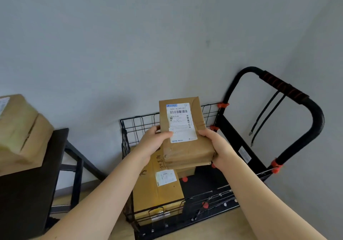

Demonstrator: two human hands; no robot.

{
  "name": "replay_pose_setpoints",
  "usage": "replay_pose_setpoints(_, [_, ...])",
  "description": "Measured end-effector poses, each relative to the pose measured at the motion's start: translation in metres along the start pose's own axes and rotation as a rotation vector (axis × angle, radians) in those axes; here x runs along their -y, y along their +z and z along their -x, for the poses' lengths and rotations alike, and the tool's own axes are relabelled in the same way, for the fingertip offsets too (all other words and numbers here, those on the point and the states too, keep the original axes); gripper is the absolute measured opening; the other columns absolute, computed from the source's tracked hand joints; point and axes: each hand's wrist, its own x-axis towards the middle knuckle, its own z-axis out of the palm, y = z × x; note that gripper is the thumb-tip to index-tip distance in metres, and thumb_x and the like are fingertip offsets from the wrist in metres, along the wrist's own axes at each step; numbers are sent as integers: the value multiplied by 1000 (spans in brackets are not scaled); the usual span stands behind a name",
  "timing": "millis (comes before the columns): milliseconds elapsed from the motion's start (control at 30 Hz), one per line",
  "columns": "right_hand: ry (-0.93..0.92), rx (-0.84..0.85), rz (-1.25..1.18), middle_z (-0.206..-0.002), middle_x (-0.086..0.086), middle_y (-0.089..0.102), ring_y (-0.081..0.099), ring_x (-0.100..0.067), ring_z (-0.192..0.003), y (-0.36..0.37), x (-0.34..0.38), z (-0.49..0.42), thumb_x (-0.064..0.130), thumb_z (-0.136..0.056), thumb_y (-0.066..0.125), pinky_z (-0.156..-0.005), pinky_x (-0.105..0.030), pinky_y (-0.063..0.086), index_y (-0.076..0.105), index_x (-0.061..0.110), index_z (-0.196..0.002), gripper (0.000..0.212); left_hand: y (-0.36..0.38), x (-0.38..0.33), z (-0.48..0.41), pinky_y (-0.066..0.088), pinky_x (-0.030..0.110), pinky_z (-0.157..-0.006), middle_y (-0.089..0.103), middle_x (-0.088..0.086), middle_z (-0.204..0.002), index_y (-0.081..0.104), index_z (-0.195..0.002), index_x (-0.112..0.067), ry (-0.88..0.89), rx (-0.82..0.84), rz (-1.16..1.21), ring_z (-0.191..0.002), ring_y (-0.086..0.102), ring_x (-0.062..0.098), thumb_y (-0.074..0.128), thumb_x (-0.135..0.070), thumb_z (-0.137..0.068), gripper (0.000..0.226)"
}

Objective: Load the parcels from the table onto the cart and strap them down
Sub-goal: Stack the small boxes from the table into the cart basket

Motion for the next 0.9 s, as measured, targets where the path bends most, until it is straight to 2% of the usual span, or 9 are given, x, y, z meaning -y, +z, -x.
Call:
replay_pose_setpoints(133, [21,36,37,-110,-6,69,63,-29,-104,-32,-3,-18,36,-53,74,-95,-50,49,64,31,-114,62,35,0,-9,44,23,-71,62,-4,-122,51,-130,-19,-33,-14,-73,-105,57,14,62,-23,-87,44])
replay_pose_setpoints(200, [24,58,42,-113,-6,68,63,-30,-104,-43,-7,-29,30,-59,73,-93,-49,50,61,31,-121,63,47,0,-16,41,22,-70,61,-3,-121,52,-127,-19,-50,-23,-109,-103,56,14,60,-21,-89,40])
replay_pose_setpoints(267, [18,65,59,-112,-7,66,62,-30,-104,-50,-8,-38,20,-73,67,-89,-47,52,59,27,-122,50,56,2,-28,42,21,-68,61,-4,-114,53,-121,-21,-61,-13,-131,-97,56,12,60,-20,-89,33])
replay_pose_setpoints(333, [30,55,82,-110,-7,64,60,-28,-102,-59,-9,-48,12,-80,63,-82,-41,53,57,25,-121,43,67,6,-41,45,23,-71,61,-6,-106,54,-117,-22,-72,-4,-130,-93,57,11,59,-18,-90,28])
replay_pose_setpoints(400, [52,46,96,-110,-7,63,59,-26,-99,-68,-9,-58,8,-82,61,-74,-36,50,55,22,-123,44,79,10,-56,45,28,-81,61,-5,-106,56,-117,-20,-107,10,-125,-96,58,14,59,-17,-90,27])
replay_pose_setpoints(533, [110,-1,146,-113,-7,61,57,-22,-97,-81,-10,-85,5,-85,57,-65,-29,45,50,17,-131,48,96,15,-89,38,27,-77,62,-2,-116,54,-121,-18,-164,62,-136,-100,56,16,59,-19,-90,32])
replay_pose_setpoints(700, [242,-46,232,-111,-11,62,58,-20,-90,-89,-31,-135,3,-86,55,-64,-28,44,51,11,-131,46,109,43,-130,37,28,-86,56,-5,-116,46,-123,-19,-229,102,-135,-102,49,13,57,-14,-90,35])
replay_pose_setpoints(767, [306,-72,255,-112,-11,62,57,-23,-94,-93,-49,-162,3,-85,56,-66,-29,46,51,12,-131,48,116,62,-148,37,27,-88,56,-4,-121,44,-129,-17,-284,103,-102,-103,49,13,58,-13,-90,42])
replay_pose_setpoints(900, [452,-72,343,-117,-12,62,58,-26,-102,-107,-89,-218,5,-84,57,-77,-34,49,53,13,-128,45,132,104,-175,39,27,-90,57,-3,-125,51,-127,-15,-407,96,-49,-102,51,12,56,-8,-90,38])
